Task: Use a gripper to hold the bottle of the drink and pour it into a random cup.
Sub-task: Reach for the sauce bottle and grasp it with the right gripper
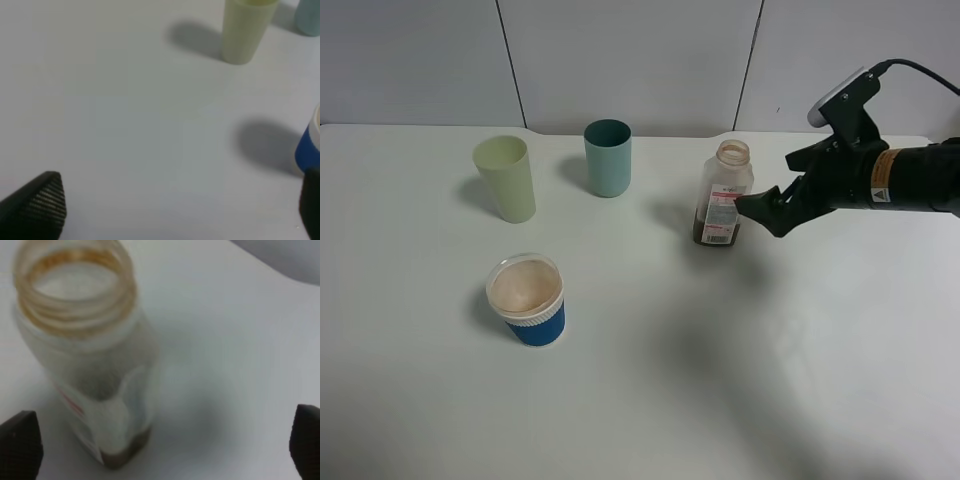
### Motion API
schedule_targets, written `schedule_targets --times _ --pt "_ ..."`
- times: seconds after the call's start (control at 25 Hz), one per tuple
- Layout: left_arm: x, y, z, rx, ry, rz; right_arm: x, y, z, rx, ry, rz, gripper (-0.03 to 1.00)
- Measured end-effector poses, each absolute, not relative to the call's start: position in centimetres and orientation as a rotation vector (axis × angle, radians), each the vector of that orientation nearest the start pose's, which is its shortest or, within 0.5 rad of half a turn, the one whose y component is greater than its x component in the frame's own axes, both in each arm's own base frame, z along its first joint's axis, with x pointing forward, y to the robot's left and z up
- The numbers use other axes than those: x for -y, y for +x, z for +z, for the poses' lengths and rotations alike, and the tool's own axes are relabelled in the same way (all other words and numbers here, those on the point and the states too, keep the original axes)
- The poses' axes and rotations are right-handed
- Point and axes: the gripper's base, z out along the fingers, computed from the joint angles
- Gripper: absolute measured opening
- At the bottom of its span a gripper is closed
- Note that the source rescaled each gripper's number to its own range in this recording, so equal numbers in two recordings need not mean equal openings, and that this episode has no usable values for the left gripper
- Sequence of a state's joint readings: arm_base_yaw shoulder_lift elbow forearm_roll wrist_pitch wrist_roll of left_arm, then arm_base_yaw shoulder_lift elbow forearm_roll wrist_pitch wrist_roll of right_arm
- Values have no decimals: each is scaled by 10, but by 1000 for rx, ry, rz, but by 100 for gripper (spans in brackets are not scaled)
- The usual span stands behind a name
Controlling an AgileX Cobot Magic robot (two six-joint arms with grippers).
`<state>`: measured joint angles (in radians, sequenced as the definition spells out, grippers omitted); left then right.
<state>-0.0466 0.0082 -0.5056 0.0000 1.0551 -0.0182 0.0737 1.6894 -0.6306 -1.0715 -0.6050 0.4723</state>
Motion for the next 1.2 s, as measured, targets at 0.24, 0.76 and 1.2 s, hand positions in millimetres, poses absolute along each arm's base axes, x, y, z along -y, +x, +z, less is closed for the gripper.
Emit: schedule_targets --times 0.24,0.76,1.2 --pt "0 -4 279 -2041 29 -41 -70 293 130 -1995 -918 394 100" --pt "0 -4 279 -2041 29 -41 -82 322 117 -1891 -1021 495 100" --pt "0 -4 279 -2041 29 -41 -85 320 100 -1918 -1019 574 82"
